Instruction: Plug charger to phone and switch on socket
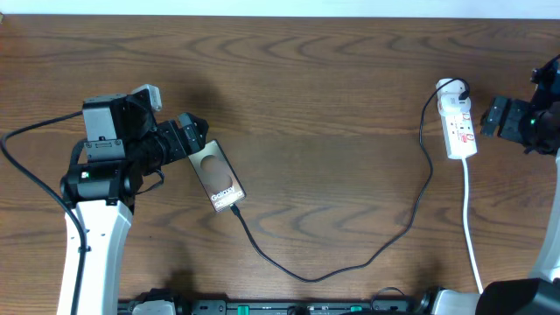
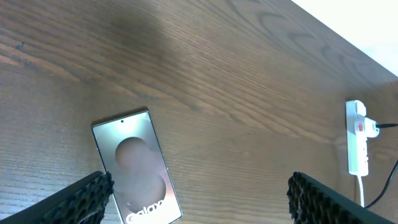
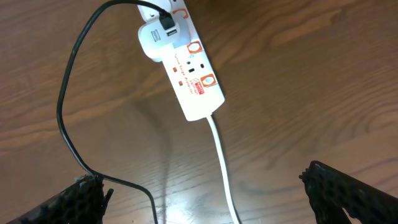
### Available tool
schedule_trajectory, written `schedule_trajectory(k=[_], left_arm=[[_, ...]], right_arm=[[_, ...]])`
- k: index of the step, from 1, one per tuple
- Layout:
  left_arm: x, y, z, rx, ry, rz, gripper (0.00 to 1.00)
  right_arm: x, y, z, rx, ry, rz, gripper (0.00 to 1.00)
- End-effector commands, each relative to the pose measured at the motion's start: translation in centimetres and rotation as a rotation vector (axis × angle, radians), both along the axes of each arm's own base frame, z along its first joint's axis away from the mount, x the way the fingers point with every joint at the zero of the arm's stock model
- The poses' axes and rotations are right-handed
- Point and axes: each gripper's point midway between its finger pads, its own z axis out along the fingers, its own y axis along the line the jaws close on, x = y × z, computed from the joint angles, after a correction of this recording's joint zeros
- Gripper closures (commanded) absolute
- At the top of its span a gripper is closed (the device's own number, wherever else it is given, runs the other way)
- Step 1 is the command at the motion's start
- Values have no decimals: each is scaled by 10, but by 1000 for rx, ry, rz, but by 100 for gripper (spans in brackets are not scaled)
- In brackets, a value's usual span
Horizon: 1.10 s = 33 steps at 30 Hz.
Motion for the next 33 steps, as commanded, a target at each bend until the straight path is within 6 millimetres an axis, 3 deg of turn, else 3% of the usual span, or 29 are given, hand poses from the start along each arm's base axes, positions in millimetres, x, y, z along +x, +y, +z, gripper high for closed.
schedule_trajectory(k=[1, 33], left_arm=[[1, 1, 7, 22, -26, -7, 8], [-5, 0, 3, 19, 2, -7, 8]], right_arm=[[-3, -1, 2, -8, -2, -11, 1], [-3, -1, 2, -8, -2, -11, 1]])
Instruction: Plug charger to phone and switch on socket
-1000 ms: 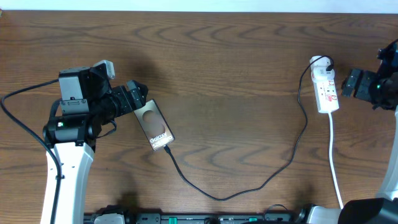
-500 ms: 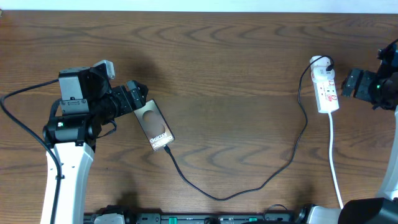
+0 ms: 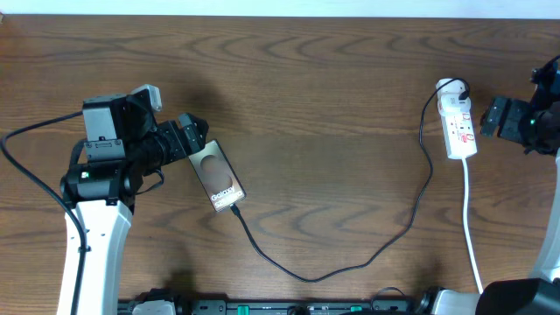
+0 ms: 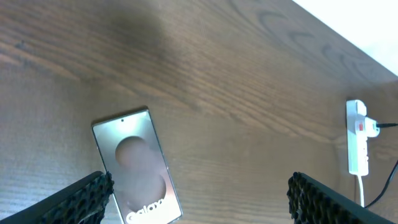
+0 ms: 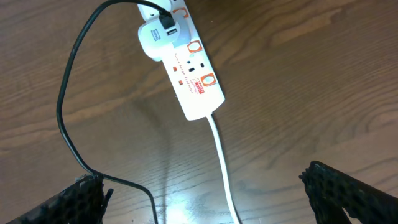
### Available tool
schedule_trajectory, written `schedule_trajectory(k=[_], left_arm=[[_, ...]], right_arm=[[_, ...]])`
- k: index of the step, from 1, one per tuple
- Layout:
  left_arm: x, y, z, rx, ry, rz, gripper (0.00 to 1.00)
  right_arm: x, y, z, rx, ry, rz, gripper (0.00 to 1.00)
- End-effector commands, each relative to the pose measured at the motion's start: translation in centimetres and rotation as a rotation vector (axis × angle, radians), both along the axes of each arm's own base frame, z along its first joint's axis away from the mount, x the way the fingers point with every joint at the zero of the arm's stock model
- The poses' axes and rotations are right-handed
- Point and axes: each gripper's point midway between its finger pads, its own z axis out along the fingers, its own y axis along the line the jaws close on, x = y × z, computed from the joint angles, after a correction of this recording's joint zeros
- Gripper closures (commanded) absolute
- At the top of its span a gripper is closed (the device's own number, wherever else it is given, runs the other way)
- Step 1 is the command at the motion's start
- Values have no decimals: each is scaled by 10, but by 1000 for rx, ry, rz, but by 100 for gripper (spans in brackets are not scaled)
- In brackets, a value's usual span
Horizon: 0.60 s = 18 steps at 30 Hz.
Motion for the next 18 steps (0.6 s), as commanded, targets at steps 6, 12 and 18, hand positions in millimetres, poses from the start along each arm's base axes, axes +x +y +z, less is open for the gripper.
schedule_trajectory(k=[6, 12, 18], left_arm=[[-27, 14, 2, 90, 46, 51, 8], [-47, 36, 15, 272, -32, 152, 8], [-62, 48, 47, 388, -375, 286, 8]], right_arm=[[-2, -1, 3, -9, -4, -11, 1], [-2, -1, 3, -9, -4, -11, 1], [-2, -1, 3, -9, -4, -11, 1]])
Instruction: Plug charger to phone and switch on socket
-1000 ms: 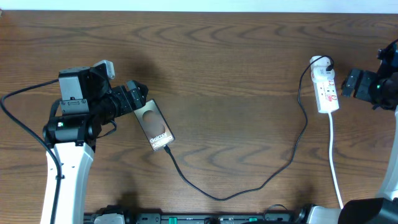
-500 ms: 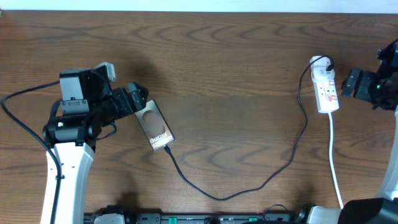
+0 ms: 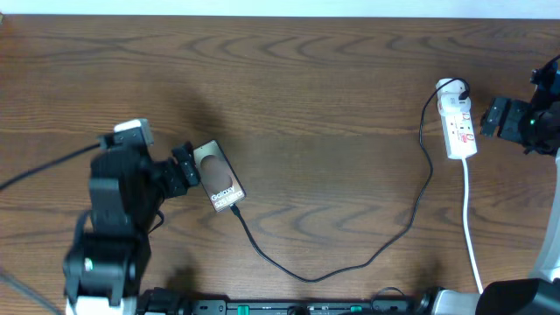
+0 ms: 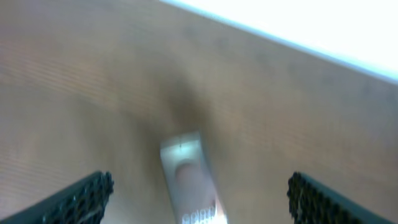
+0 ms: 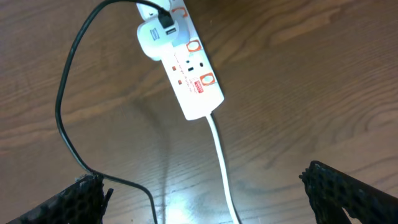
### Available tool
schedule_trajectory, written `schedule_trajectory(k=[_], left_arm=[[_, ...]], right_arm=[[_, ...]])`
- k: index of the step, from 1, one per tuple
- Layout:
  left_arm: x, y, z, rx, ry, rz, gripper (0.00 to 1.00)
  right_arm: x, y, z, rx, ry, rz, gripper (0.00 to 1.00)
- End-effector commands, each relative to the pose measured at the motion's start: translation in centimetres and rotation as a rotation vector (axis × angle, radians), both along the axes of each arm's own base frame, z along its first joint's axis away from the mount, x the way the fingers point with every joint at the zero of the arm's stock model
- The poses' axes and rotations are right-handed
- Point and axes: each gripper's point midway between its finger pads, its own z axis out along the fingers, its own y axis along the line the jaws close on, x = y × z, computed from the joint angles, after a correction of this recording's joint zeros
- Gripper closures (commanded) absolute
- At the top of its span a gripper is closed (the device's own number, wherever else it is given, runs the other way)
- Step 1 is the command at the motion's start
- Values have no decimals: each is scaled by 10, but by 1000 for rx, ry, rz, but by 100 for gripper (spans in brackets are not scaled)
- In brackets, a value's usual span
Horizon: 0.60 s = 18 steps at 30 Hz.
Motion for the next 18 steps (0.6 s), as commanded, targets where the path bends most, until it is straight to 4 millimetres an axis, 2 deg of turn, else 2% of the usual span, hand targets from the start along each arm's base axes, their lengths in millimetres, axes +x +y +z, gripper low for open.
schedule_trajectory(k=[1, 6, 12, 15, 18], left_arm=[[-10, 26, 12, 89, -185, 131, 8], [-14, 35, 31, 70, -412, 191, 8], [-23, 39, 43, 31, -627, 218, 8], [-32, 40, 44, 5, -743, 224, 8], [-37, 40, 37, -19, -786, 230, 8]], right_arm=[[-2, -1, 3, -8, -6, -10, 1], [-2, -1, 3, -7, -6, -9, 1], [-2, -1, 3, -7, -6, -9, 1], [-2, -1, 3, -7, -6, -9, 1], [-2, -1, 3, -7, -6, -9, 1]])
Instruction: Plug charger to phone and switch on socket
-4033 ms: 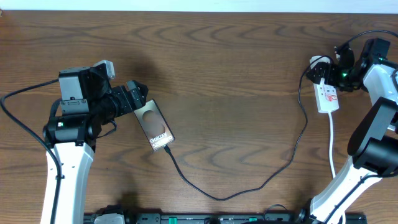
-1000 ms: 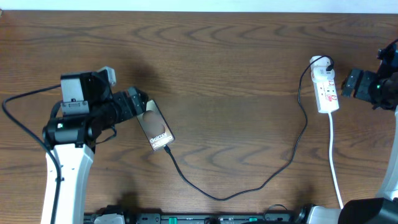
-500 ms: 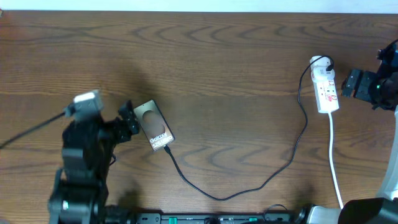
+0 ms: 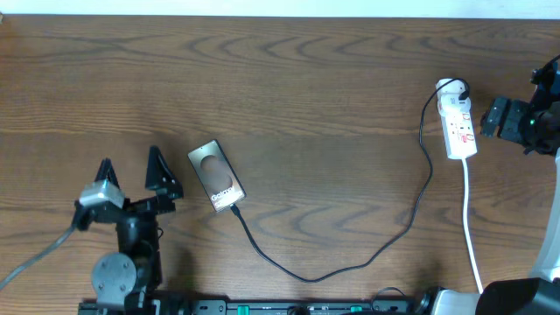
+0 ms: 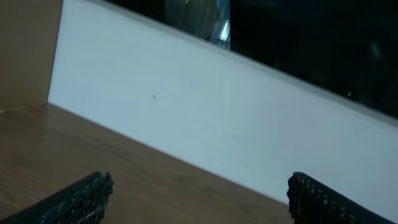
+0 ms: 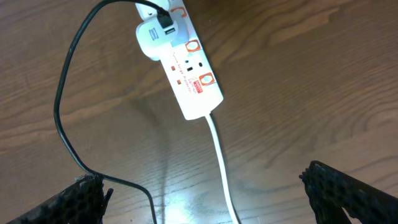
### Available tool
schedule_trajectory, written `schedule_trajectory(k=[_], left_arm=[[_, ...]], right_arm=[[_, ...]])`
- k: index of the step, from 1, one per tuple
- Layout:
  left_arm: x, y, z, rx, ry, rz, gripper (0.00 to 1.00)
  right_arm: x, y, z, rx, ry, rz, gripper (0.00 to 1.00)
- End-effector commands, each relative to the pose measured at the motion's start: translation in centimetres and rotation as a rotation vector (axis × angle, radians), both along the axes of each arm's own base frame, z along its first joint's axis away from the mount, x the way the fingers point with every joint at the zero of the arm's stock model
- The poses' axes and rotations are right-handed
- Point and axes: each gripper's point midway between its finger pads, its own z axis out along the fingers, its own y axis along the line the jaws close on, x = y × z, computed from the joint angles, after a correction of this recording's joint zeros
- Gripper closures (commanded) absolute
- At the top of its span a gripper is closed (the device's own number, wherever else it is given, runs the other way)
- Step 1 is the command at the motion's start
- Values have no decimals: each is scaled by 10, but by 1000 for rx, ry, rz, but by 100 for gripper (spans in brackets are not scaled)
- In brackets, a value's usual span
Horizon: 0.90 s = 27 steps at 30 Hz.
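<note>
A silver phone (image 4: 216,176) lies face up left of the table's middle. A black cable (image 4: 367,260) meets its lower end, loops along the front and rises to a white charger (image 6: 154,38) plugged into the white power strip (image 6: 189,74). The strip's small red switches are too small to read. My left gripper (image 4: 131,173) stands open, empty, left of the phone and apart from it; its wrist view shows only the gripper (image 5: 199,190), far table and wall. Just right of the strip, my right gripper (image 4: 487,118) hangs open and empty, also seen from its wrist (image 6: 208,193).
The strip's white cord (image 6: 222,168) runs from the strip toward the table's front edge. A white wall (image 5: 205,112) rises behind the table's far edge. The left arm's base (image 4: 118,276) sits at the front left.
My left arm has drawn back toward the front edge, its open gripper now apart from the phone and its camera tilted up to the far wall. Phone, cable, strip and right gripper are unchanged.
My left gripper was open at the phone's upper left end, with the cable at the phone's lower end, and stayed so. Then the arm stood lower with the gripper still beside the phone, and now it is folded back. The right gripper hung open over the strip throughout.
</note>
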Motion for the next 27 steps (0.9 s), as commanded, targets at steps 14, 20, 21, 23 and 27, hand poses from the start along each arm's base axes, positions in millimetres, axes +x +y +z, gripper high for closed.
schedule_trajectory(k=[14, 20, 21, 23, 27], left_arm=[[-13, 5, -30, -22, -88, 19, 8], [-5, 4, -65, -13, -6, 23, 8], [-2, 4, -76, -11, 16, 23, 9], [1, 3, -94, -10, 61, 20, 8], [2, 4, -114, -3, 145, 23, 8]], right_arm=[[-2, 0, 3, -4, -7, -8, 1], [-2, 0, 3, -4, -7, -8, 1], [-2, 0, 3, -4, -7, -8, 1], [-2, 0, 3, -4, -7, -8, 1], [-2, -1, 3, -4, -7, -8, 1]])
